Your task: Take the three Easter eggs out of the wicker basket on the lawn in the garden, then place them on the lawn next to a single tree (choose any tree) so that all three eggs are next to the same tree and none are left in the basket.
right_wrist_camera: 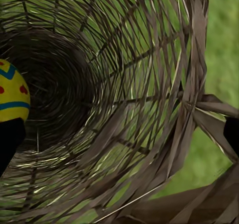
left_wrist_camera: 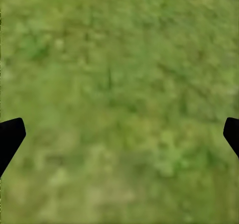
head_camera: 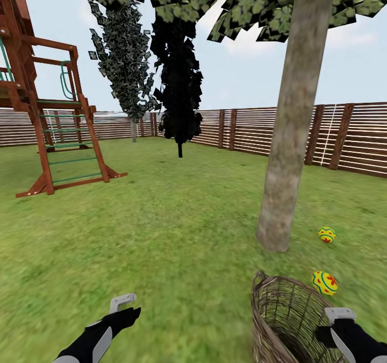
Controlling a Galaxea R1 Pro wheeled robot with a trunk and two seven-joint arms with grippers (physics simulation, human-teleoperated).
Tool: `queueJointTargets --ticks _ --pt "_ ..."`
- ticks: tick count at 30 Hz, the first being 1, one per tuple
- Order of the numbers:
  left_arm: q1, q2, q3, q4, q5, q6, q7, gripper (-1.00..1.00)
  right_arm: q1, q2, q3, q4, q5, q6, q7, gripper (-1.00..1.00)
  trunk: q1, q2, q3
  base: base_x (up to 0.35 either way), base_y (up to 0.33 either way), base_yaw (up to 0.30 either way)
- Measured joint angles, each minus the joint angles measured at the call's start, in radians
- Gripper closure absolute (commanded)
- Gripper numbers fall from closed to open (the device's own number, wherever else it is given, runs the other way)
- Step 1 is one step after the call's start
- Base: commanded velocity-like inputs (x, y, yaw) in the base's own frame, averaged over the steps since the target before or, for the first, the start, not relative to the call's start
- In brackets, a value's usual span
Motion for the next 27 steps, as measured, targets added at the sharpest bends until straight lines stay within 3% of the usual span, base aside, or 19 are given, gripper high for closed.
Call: queueJointTargets --ticks 27 --pt "0.0 -0.005 -0.002 0.001 -0.003 -0.013 0.0 -1.0 0.0 0.002 0.0 0.0 0.0 0.0 0.0 -1.0 0.0 0.0 0.0 0.009 0.233 0.0"
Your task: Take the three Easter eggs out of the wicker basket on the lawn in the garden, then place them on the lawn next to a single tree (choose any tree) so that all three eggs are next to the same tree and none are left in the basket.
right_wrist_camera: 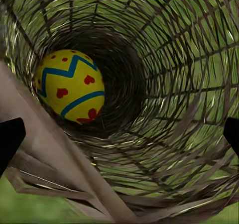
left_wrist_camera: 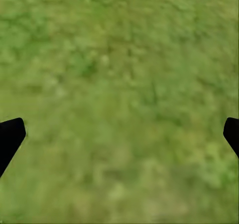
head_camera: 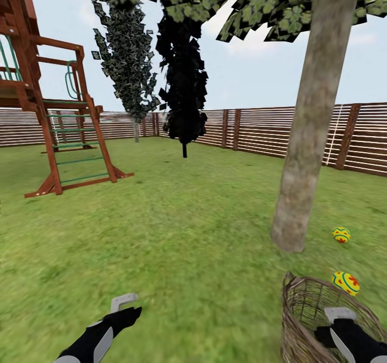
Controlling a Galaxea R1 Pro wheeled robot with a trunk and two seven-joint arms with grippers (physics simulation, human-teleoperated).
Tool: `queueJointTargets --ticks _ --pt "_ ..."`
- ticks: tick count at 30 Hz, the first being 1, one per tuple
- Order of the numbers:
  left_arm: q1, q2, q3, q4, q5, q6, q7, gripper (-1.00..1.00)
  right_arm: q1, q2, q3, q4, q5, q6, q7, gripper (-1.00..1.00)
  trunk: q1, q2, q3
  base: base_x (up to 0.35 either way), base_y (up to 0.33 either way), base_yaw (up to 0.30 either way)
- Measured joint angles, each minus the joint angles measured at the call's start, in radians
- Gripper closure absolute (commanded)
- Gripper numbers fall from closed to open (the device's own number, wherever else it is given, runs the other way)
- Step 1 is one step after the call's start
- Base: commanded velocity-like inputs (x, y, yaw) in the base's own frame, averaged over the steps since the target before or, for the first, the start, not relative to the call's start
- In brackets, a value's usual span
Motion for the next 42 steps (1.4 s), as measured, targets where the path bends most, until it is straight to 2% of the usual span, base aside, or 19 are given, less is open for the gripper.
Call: queueJointTargets --ticks 9,18,36,42 --pt "0.0 -0.001 -0.001 0.001 -0.001 -0.002 0.0 -1.0 0.0 0.0 0.0 0.0 0.0 0.0 0.0 -1.0 0.0 0.0 0.0 0.274 0.155 0.0" --pt "0.0 -0.018 -0.005 0.002 -0.004 -0.005 -0.001 -1.0 0.0 0.0 0.0 0.0 0.001 0.001 -0.001 -1.0 0.0 0.0 0.0 0.3 -0.102 0.0" --pt "0.0 -0.02 -0.001 0.002 0.0 -0.008 -0.001 -1.0 0.0 0.003 0.002 0.0 0.005 0.001 -0.002 -1.0 0.0 0.0 0.0 0.066 -0.062 0.0" --pt "0.0 -0.02 -0.001 0.002 0.0 -0.007 -0.001 -1.0 0.0 0.003 0.002 0.0 0.005 0.0 -0.002 -1.0 0.023 -0.042 -0.019 0.0 0.0 0.0"
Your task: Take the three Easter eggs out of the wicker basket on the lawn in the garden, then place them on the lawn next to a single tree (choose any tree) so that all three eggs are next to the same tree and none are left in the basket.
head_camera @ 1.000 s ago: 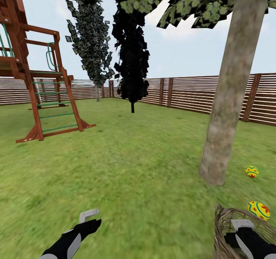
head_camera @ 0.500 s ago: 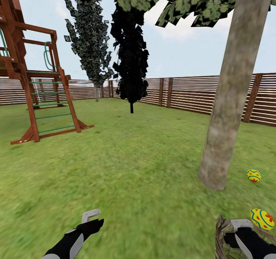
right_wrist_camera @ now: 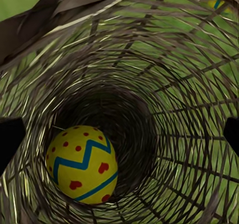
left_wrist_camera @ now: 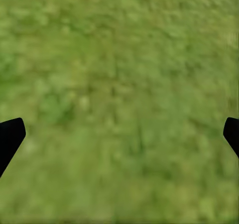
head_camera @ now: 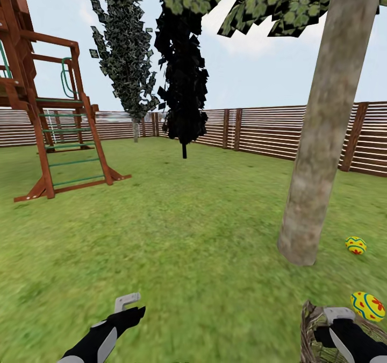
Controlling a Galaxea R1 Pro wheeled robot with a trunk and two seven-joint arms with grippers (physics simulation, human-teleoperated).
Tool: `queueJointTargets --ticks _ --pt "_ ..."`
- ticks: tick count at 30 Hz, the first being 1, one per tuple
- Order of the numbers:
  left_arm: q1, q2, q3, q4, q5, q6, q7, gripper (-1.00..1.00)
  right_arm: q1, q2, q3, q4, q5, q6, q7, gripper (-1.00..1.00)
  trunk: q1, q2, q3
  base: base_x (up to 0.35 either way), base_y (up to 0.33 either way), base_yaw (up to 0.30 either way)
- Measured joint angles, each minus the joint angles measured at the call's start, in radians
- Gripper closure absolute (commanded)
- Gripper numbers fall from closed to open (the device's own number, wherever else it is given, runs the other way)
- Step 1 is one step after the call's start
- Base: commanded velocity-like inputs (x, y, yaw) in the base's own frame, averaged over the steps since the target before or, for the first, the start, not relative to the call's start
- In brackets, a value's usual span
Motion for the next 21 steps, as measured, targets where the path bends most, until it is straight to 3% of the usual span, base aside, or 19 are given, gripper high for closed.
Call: queueJointTargets --ticks 21 --pt "0.0 0.001 0.002 0.0 0.0 0.003 0.0 -1.0 0.0 -0.001 -0.004 0.0 -0.008 0.001 0.001 -1.0 0.081 -0.147 -0.066 0.0 0.0 0.0"
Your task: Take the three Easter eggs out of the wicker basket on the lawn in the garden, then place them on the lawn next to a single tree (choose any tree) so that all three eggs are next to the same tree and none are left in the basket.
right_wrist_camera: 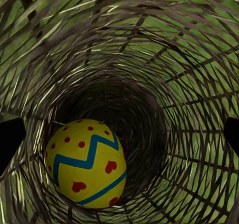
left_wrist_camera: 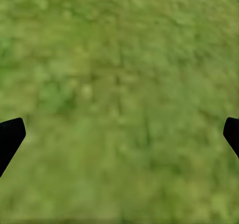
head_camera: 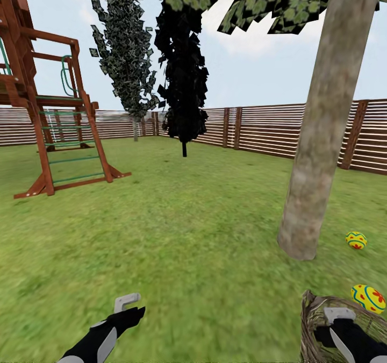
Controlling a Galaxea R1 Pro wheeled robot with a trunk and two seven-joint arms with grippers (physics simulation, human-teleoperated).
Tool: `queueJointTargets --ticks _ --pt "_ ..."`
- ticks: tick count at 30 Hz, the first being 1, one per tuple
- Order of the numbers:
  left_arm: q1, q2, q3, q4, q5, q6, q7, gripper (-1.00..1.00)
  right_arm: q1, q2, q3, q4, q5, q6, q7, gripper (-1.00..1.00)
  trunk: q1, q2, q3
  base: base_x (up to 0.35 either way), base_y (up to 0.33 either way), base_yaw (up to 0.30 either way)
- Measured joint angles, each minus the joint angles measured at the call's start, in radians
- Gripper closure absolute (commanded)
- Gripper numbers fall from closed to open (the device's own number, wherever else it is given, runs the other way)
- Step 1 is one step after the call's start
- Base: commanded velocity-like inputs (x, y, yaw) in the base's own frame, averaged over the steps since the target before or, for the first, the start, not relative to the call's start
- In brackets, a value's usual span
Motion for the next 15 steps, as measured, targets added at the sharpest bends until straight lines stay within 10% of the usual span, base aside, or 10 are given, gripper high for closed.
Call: queueJointTargets --ticks 15 --pt "0.0 -0.002 -0.001 0.0 0.0 -0.001 0.0 -1.0 0.0 0.001 0.0 0.0 0.004 -0.001 -0.001 -1.0 0.037 -0.064 -0.051 0.0 0.0 0.0"
